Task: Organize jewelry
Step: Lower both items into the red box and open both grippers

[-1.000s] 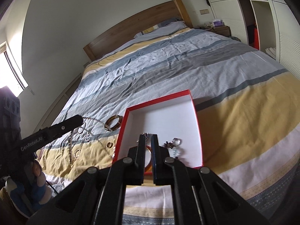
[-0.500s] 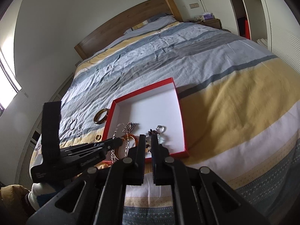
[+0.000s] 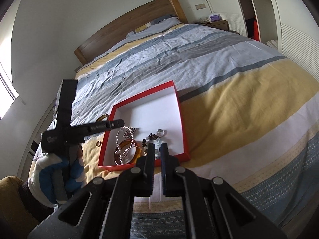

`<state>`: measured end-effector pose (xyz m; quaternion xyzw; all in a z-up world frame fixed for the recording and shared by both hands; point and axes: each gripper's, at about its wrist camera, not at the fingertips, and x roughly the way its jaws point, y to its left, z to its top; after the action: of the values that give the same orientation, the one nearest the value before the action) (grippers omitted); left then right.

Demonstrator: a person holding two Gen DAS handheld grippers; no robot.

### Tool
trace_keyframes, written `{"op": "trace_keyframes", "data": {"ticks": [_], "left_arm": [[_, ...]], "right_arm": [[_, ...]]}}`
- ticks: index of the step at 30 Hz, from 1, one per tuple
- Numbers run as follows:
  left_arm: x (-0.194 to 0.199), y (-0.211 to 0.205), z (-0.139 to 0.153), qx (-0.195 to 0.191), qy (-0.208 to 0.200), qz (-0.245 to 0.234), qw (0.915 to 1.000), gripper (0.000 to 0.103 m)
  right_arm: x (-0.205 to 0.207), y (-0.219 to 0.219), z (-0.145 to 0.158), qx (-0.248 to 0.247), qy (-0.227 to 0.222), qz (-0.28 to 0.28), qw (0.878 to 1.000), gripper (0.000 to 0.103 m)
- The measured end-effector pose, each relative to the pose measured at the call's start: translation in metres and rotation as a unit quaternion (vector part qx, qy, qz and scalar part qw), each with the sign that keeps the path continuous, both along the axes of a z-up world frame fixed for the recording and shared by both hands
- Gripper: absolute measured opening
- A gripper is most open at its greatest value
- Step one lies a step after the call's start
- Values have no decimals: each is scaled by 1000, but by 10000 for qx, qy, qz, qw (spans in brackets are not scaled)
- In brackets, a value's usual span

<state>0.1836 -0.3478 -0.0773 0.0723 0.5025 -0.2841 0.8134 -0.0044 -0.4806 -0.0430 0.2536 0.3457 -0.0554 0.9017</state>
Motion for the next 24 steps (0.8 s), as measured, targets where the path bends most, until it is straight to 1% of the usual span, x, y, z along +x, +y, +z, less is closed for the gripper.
{"op": "trace_keyframes", "data": {"ticks": [3,5,6,7,8,9,10,16,24], "left_arm": [[-8,1,-16,154,69,-74,9998,7],[-10,4,-21,150,96,-88,9998,8],[-11,6,-21,122,97,-89,9998,13],[-10,8,-20,95,113,-75,9999,25],[-10,11,-18,49,119,-46,9999,32],[-10,14,-16,-16,104,-10,9999,45],[-10,18,-12,-89,76,29,9999,50],[-14,33,3,-285,-15,47,9996,51],[-21,51,14,-505,-30,31,9987,51]], "right_arm": [[4,0,-3,7,55,-15,10000,5],[6,1,-6,10,92,-9,10000,5],[6,2,-6,16,104,-11,9999,5],[7,2,-7,24,111,-15,9999,6],[7,3,-7,30,112,-19,9999,6],[7,4,-6,31,111,-19,9999,6],[7,5,-5,25,100,-16,9999,9],[7,14,0,-22,60,30,10000,9],[14,29,3,-74,77,92,9999,9]]}}
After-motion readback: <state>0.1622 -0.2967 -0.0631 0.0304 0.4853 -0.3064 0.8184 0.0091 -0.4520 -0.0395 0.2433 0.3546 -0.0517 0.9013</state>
